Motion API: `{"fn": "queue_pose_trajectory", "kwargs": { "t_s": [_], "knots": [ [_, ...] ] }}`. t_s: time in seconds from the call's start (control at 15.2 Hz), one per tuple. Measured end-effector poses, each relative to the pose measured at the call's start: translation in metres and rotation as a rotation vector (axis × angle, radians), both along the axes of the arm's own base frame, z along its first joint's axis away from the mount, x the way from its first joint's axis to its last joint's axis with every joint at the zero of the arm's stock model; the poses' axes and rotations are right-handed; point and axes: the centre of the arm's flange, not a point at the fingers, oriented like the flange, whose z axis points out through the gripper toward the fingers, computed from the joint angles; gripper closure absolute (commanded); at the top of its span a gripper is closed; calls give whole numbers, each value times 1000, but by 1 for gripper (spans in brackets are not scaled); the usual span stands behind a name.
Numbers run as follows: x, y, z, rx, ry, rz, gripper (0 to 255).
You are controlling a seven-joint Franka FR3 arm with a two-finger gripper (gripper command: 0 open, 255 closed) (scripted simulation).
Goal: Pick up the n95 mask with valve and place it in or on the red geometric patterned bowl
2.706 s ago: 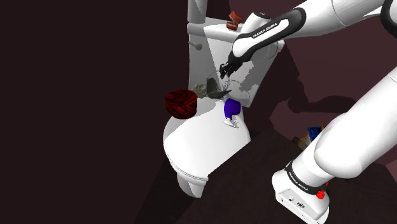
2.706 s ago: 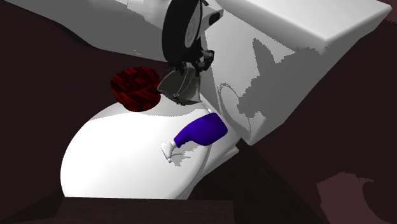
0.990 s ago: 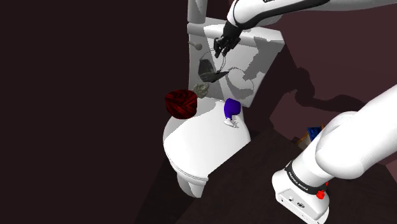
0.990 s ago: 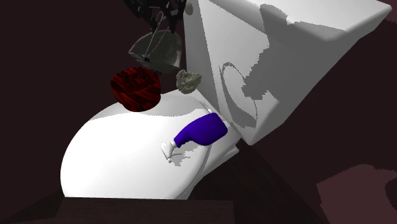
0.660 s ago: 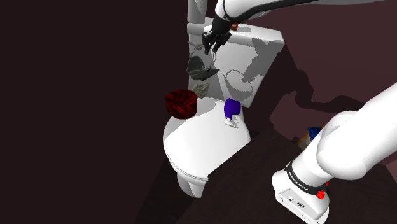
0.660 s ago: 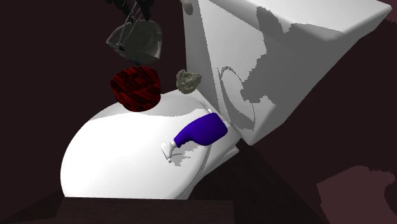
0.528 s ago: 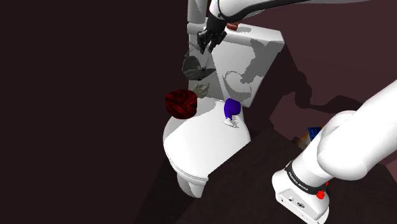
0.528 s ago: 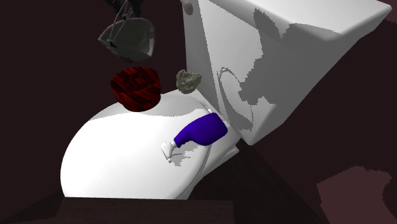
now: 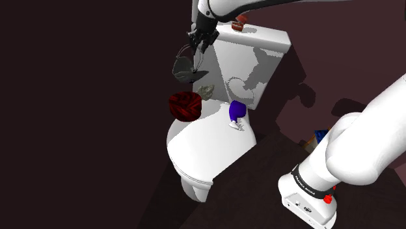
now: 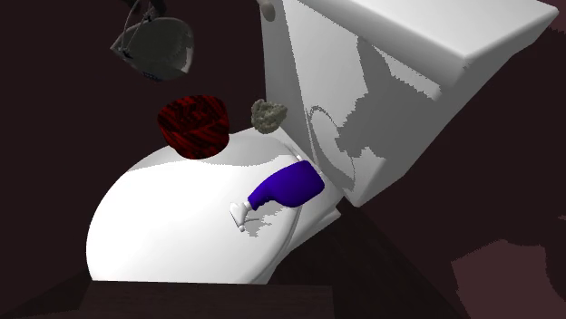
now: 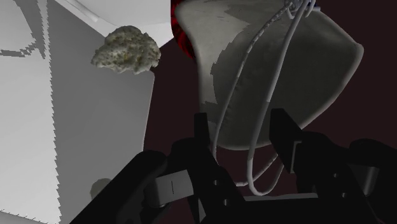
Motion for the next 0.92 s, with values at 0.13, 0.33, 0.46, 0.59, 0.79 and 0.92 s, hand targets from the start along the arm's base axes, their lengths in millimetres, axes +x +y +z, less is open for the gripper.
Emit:
{"fn": "queue_pose_trajectory", "kwargs": {
  "t_s": [0.13,0.33,0.46,0.59,0.79,0.92],
  "knots": [
    [0,1,-9,0,0,0,255],
    [0,1,-25,0,0,0,255],
    [0,1,-37,0,0,-1,255],
    [0,2,-47,0,1,0,255],
    [-1,1,-64,0,0,-1,255],
    [-1,1,-73,0,0,-1,255]
  ]
}}
